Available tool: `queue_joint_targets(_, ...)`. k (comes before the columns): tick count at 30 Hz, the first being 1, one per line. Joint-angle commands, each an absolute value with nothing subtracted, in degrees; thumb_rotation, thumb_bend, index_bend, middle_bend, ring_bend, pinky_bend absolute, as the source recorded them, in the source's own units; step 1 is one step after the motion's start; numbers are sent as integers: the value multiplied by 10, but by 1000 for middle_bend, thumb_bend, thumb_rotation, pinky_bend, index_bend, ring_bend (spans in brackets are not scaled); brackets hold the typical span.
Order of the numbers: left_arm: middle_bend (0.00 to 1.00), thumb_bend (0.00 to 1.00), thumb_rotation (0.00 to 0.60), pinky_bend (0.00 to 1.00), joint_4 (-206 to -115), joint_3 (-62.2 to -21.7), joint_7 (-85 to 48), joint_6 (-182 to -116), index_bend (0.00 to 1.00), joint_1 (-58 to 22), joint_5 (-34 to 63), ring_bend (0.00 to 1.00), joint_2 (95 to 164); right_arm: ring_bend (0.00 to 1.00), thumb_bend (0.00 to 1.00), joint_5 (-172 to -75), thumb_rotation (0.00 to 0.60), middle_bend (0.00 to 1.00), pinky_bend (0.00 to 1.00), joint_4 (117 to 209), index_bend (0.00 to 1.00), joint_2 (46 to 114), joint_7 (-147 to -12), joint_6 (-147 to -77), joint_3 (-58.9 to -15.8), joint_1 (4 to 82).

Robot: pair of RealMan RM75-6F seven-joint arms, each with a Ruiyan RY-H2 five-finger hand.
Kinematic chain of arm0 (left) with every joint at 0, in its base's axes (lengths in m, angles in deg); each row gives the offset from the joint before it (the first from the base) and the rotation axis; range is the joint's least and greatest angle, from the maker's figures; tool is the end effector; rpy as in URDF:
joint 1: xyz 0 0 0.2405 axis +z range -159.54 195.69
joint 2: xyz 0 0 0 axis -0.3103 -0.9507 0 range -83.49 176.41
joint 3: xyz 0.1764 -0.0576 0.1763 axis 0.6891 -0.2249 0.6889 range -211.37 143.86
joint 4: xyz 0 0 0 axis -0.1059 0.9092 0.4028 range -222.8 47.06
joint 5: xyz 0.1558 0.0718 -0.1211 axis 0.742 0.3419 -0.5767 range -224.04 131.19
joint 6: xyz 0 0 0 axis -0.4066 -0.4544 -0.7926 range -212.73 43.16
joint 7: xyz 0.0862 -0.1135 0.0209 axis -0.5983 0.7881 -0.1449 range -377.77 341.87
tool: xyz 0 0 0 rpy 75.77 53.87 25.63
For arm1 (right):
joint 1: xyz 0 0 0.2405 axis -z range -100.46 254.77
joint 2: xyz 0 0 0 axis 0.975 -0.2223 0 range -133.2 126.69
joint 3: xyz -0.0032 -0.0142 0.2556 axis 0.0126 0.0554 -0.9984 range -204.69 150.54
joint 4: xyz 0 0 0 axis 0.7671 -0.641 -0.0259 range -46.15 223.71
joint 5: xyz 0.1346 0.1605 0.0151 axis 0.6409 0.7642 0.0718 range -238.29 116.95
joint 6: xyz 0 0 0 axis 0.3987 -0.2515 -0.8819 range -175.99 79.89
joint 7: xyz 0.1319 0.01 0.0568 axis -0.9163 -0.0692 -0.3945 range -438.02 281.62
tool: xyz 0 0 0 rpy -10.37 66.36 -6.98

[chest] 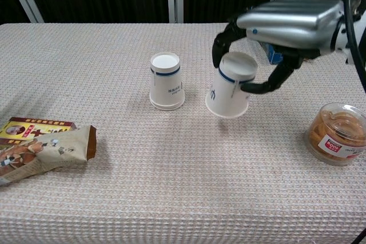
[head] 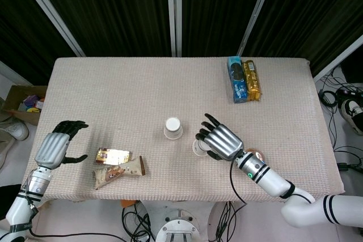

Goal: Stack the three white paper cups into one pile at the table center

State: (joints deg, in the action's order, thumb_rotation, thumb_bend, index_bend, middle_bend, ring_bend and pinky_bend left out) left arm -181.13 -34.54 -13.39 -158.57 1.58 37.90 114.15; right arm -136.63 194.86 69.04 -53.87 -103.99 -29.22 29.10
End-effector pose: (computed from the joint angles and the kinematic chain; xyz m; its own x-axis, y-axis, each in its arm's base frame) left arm -0.2770 0.2291 0.1074 0.2770 0.1851 0.9429 0.9553 -0.1590 -0.2494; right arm -0.0929 -0.2925 0.0330 0.6230 -0.1514 0.7674 -0.6212 -0.6919 0.3678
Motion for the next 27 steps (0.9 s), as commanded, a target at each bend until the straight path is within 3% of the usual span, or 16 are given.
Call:
queue_joint_targets(1, 172, 120, 600, 135, -1811, -346, -134, -1586, 219, 16, 379, 139, 1142, 153, 317, -1346, 600, 443, 55, 1963, 466, 675, -539, -1035, -336, 269)
queue_joint_targets(4, 172, 120, 600, 135, -1811, -347, -135, -1585, 219, 17, 378, 139, 1144, 152, 311, -1308, 600, 430, 56, 1947, 467, 687, -535, -1008, -376, 236)
queue_joint_targets(8, 172, 120, 600, 135, -1810, -347, -135, -1583, 219, 18, 375, 138, 1145, 150, 303, -1268, 600, 413, 56, 1907, 470, 719, -522, -971, -397, 198)
queue_joint_targets(15, 172, 121, 600, 135, -1803, -347, -125, -1583, 219, 23, 373, 139, 1145, 143, 301, -1229, 600, 396, 55, 1857, 460, 773, -504, -950, -403, 162)
queue_joint_targets(27, 172, 121, 600, 135, -1797, -346, -111, -1579, 219, 25, 376, 139, 1146, 143, 301, -1209, 600, 389, 53, 1819, 453, 801, -498, -943, -406, 136)
